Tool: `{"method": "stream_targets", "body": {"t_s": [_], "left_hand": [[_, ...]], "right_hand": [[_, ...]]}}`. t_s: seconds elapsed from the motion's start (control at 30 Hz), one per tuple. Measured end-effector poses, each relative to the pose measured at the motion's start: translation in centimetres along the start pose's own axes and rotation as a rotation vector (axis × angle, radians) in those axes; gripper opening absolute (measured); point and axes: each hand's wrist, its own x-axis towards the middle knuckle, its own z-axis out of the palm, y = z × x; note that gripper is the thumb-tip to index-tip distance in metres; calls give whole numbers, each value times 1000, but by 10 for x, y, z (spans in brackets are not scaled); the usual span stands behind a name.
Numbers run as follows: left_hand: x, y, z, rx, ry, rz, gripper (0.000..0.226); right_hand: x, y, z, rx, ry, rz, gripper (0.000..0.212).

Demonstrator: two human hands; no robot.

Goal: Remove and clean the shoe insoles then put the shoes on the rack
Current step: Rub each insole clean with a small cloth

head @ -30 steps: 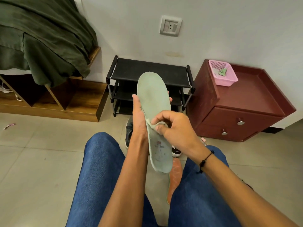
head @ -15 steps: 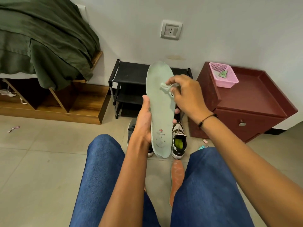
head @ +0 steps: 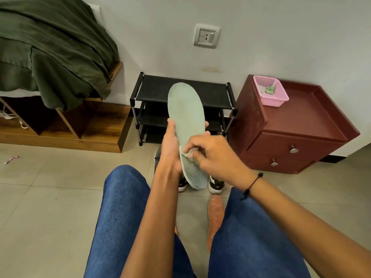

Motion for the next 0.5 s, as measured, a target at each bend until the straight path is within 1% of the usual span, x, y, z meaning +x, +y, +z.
{"method": "stream_targets", "body": {"t_s": [0.03,0.1,0.13,0.17,0.23,0.3,0.37,0.43,0.5], "left_hand": [[1,-1,2,-3,-5,5,72],[2,-1,4,34,-31,31,65],[2,-1,5,67,-37,43,63],[1,-1,4,94,-41,49,63],[0,-2,4,89,-54,38,66],[0,-5,2,50,-60,30,67],[0,-9,-1,-22,-47,42,68],[0,-11,-5,-53,-38,49,75],[-1,-10,-9,-34,-37,30,86]], "right_hand": [[5,2,-8,-35,32,-25,16],[21,8,-22,-139,184,-72,17],[30,13,-27,-195,246,-65,18],[38,16,-29,-252,263,-44,18],[48,23,-24,-372,210,-3,18],[46,26,-11,-454,193,-2,19],[35,18,4,-432,196,16,19],[21,8,18,-314,198,60,20],[7,-1,28,-165,204,105,21]]}}
